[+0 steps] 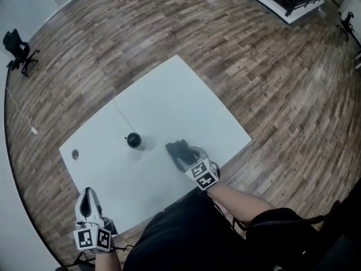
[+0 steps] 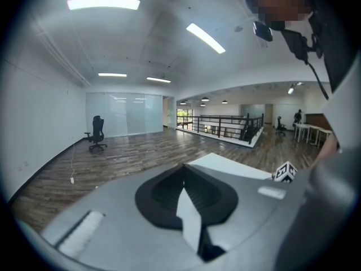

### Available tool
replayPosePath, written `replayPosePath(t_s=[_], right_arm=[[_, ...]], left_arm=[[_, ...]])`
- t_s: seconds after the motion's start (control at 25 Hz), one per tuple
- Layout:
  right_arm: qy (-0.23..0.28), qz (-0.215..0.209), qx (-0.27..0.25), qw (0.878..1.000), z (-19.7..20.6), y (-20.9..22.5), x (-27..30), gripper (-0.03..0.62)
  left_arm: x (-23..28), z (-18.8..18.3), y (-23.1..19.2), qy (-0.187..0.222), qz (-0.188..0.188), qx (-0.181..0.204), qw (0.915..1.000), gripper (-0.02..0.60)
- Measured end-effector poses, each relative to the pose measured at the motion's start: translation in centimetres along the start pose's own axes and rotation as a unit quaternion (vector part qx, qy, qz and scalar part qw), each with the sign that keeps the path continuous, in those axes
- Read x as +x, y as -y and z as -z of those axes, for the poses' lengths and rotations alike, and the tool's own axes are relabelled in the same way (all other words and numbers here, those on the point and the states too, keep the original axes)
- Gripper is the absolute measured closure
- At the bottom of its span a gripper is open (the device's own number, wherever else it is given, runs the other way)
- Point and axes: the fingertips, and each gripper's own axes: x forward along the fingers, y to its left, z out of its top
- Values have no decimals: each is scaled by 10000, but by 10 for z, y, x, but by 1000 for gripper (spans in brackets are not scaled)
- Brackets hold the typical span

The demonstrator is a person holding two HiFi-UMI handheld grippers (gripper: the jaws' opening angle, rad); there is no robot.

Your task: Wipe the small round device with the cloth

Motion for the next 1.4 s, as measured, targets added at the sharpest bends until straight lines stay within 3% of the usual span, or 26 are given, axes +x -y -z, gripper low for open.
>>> replayPosePath(t_s=[0.4,0.6,1.04,1.4], right_arm=[[-174,-172,53,9997,11,-6,5,393],[-277,-32,172,9995,14,-2,10,471],[-638,-142,34,9979,20,2,15,520],[-129,-42,58,9999,-17,4,-1,533]], left_arm=[[-7,12,4,-120,-36,-110,9999,574],[-13,16,-1,-129,-51,-109,9998,574],[-11,23,0,-49,18,-196,9998,574],[-4,16,-1,97,106,-319,9994,574]])
